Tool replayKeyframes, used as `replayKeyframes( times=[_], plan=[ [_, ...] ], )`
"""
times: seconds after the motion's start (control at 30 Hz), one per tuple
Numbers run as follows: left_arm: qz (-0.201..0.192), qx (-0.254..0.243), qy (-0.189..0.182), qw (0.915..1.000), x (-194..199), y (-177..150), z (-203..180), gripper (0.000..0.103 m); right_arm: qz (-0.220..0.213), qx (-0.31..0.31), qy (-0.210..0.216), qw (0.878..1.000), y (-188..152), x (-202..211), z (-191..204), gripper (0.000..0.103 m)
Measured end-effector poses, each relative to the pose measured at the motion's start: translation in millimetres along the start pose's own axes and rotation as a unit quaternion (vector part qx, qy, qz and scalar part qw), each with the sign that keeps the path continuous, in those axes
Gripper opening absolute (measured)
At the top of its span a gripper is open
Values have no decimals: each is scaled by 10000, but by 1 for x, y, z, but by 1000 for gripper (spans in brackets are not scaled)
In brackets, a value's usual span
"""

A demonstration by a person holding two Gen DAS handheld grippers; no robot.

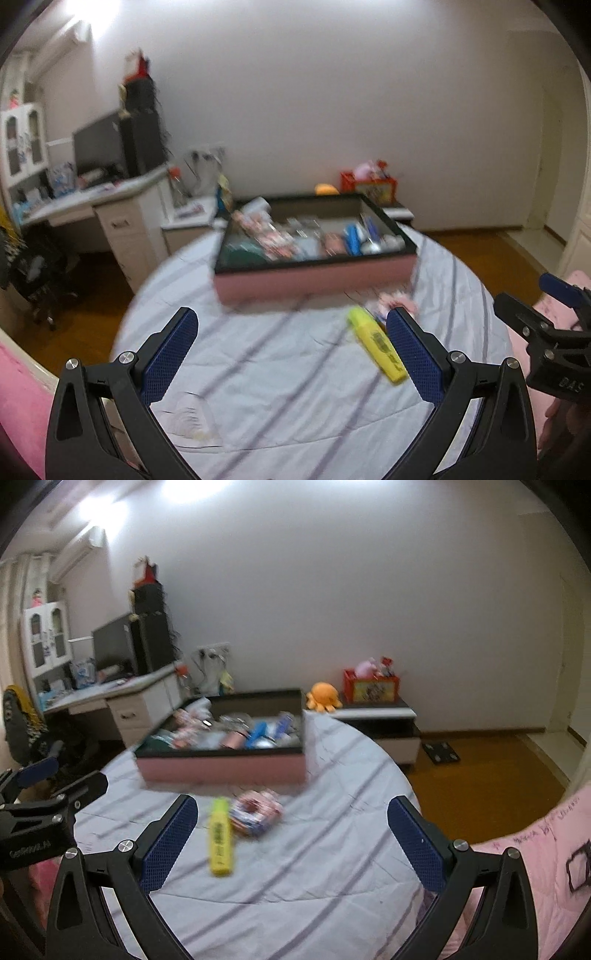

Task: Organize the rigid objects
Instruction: 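Move both tools back toward the yellow highlighter and block donut, then grasp the yellow highlighter with left tool while right tool grasps the pink block donut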

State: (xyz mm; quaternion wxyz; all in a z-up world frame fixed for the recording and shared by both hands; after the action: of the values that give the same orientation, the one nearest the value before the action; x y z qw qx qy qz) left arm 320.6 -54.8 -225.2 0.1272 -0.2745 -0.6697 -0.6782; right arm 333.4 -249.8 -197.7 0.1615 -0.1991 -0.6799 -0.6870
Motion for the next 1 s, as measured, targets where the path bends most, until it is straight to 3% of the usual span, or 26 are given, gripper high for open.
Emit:
replayKeyframes(
  times=[0.17, 0.33, 0.5, 0.6, 0.73, 0.87, 0.9, 1.0],
  plan=[
    [624, -151, -395, 9972, -55, -26, -38, 103, 345, -137, -131, 9992, -17, -28, -24, 103],
    [1144, -194, -279, 9929, -99, -45, -49, 103, 666, -199, -176, 9974, -33, -52, -38, 103],
    [1550, -68, 11, 9879, -126, -54, -36, 103, 888, -235, -159, 9957, -43, -70, -40, 103],
    [1746, 30, -72, 9846, -137, -60, -31, 100, 953, -210, -115, 9952, -45, -75, -37, 103],
    [1691, -74, -349, 9850, -134, -57, -35, 77, 983, -112, -41, 9951, -44, -77, -26, 103],
    [1585, -46, -623, 9854, -126, -54, -34, 35, 992, -25, -10, 9951, -43, -78, -16, 103],
    [1578, -16, -659, 9853, -124, -55, -31, 29, 992, -2, -4, 9951, -42, -78, -13, 103],
    [1536, 37, -494, 9869, -119, -56, -13, 27, 999, 126, 24, 9949, -41, -78, -3, 103]
  ],
)
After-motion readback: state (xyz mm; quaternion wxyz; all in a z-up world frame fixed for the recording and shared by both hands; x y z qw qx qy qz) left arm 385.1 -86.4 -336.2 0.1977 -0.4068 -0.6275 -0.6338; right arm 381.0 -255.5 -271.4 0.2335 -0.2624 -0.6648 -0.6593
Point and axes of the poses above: each gripper's, at about its wrist camera, not at the fingertips, and x roughly against the way its jaws point, z to its left, y to its top, the point moved 10 cm from there along -x, roughly the way its jaws point, and after that the axes turned 8 degrees about -y, right-handed, at the moved point
